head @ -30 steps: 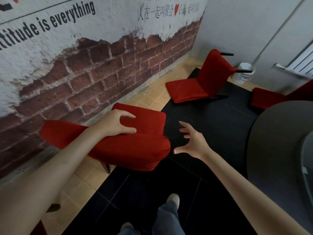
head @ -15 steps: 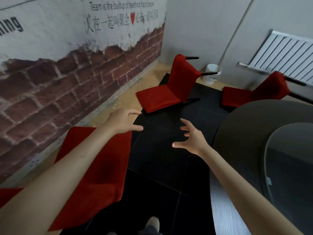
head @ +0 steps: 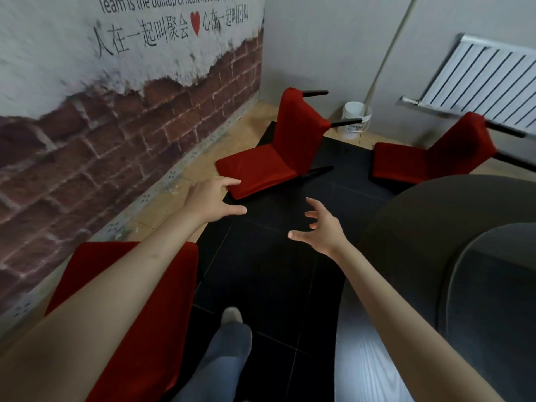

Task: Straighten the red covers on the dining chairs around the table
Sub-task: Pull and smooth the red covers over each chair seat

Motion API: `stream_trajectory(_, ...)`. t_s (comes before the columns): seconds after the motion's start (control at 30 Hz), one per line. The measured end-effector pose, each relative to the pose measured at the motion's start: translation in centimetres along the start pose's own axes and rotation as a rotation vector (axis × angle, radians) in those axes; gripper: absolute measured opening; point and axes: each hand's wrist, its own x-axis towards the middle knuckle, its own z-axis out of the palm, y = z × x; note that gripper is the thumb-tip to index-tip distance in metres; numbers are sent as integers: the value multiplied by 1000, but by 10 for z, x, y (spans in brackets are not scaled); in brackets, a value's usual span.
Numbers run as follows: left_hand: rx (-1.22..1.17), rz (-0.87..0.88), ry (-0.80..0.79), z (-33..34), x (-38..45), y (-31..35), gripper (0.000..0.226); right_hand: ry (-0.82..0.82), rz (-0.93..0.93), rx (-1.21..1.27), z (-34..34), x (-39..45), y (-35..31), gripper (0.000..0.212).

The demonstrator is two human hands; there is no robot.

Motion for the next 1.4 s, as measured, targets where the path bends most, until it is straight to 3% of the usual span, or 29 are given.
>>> stream_trajectory(0.6,-29,-98,-48,-16,315,-52,81,-57,131,30,-37,311,-32,96)
stream_trajectory(0.83,-67,-120,-22,23,445,-47,66,-75,169,20,-78,437,-9,94)
stream_trajectory(1.13,65,-303,-77,61,591,-54,72,-221,125,10,-105,631,15,94)
stream_trajectory(1.4,-41,-456,-82,88,666,-98,80,-350,191,-25,-73,758,32,98)
